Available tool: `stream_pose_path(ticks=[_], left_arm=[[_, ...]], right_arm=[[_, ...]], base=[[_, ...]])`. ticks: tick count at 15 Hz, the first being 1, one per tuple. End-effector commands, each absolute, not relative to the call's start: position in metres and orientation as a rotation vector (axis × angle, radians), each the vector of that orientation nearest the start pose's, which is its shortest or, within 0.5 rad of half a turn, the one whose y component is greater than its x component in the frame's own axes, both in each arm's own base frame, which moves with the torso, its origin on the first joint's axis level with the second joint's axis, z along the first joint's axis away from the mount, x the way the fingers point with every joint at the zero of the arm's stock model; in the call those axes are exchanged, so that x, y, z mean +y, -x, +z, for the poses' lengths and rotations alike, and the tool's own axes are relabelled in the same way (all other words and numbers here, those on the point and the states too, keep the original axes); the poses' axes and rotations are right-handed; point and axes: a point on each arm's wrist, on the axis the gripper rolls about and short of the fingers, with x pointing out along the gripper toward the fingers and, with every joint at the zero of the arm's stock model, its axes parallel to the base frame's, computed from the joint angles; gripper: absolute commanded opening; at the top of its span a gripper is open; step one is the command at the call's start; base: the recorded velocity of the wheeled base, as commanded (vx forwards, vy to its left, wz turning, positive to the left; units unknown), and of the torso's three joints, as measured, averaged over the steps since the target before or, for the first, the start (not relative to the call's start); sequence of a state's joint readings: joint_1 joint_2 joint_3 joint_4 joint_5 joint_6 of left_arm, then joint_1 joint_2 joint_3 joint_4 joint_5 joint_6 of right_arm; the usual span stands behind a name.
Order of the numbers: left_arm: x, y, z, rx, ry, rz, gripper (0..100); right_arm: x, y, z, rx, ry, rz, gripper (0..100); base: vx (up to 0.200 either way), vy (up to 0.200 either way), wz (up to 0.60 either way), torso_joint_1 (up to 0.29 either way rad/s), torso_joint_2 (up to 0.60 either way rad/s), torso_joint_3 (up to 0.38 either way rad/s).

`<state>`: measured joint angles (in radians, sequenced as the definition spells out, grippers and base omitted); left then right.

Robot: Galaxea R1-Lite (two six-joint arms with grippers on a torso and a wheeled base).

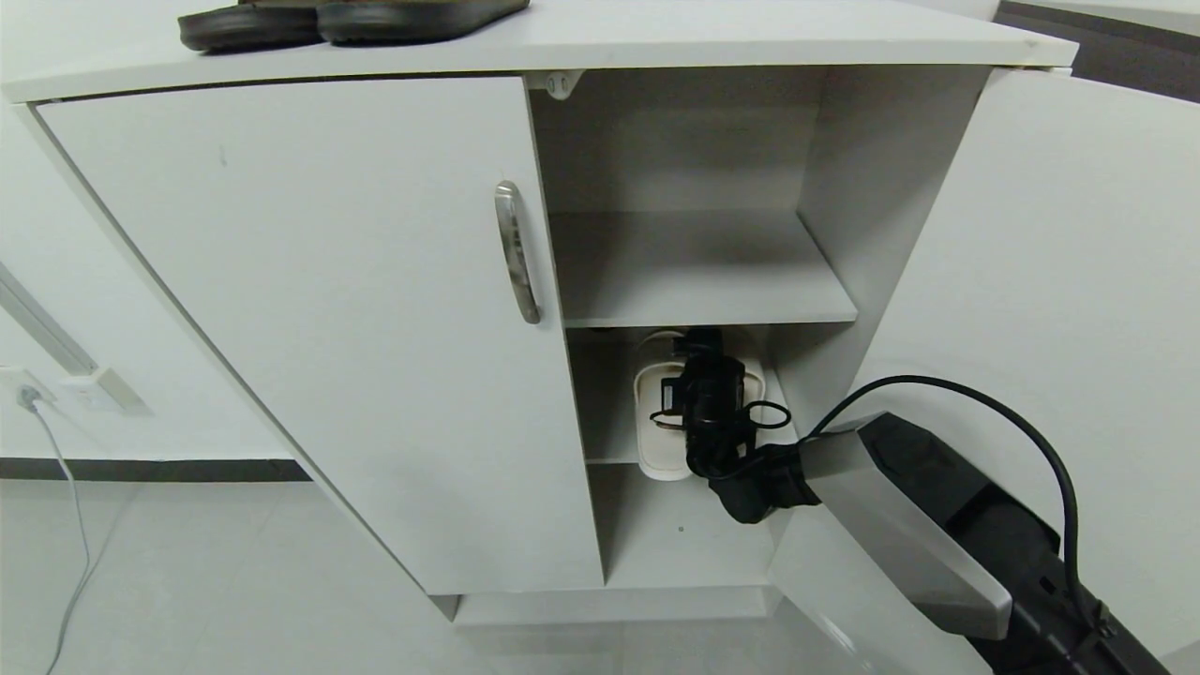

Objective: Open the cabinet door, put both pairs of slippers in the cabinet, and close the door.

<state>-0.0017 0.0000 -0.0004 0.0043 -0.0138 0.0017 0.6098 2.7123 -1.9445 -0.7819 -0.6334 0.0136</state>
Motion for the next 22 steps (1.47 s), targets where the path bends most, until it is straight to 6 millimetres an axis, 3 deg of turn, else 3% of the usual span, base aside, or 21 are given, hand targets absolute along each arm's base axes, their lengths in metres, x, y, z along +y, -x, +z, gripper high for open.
stream_pose_path(ticks=[1, 5, 6, 9, 14, 20, 22], left_arm=[[0.0, 0.023, 0.075, 0.005, -0.002, -0.015, 0], [0.0, 0.023, 0.075, 0.005, -0.002, -0.015, 0], [0.0, 0.023, 0.075, 0.005, -0.002, -0.015, 0], [0.0, 0.023, 0.075, 0.006, -0.001, -0.015, 0], [0.0, 0.023, 0.075, 0.006, -0.003, -0.015, 0], [0.0, 0.023, 0.075, 0.006, -0.005, -0.015, 0], [0.0, 0.023, 0.075, 0.006, -0.005, -0.015, 0]], right_arm=[[0.3, -0.464, 0.057, -0.015, -0.024, -0.035, 0], [0.299, -0.465, 0.053, -0.009, -0.02, -0.038, 0], [0.299, -0.465, 0.053, -0.01, -0.021, -0.038, 100], [0.299, -0.463, 0.051, 0.001, -0.013, -0.038, 100], [0.292, -0.435, 0.056, 0.04, 0.015, -0.02, 100], [0.278, -0.373, 0.074, 0.079, 0.039, 0.024, 100], [0.27, -0.336, 0.076, 0.1, 0.052, 0.061, 100]], base=[[0.0, 0.0, 0.0, 0.0, 0.0, 0.0], [0.0, 0.0, 0.0, 0.0, 0.0, 0.0], [0.0, 0.0, 0.0, 0.0, 0.0, 0.0], [0.0, 0.0, 0.0, 0.0, 0.0, 0.0], [0.0, 0.0, 0.0, 0.0, 0.0, 0.0], [0.0, 0.0, 0.0, 0.0, 0.0, 0.0], [0.0, 0.0, 0.0, 0.0, 0.0, 0.0]])
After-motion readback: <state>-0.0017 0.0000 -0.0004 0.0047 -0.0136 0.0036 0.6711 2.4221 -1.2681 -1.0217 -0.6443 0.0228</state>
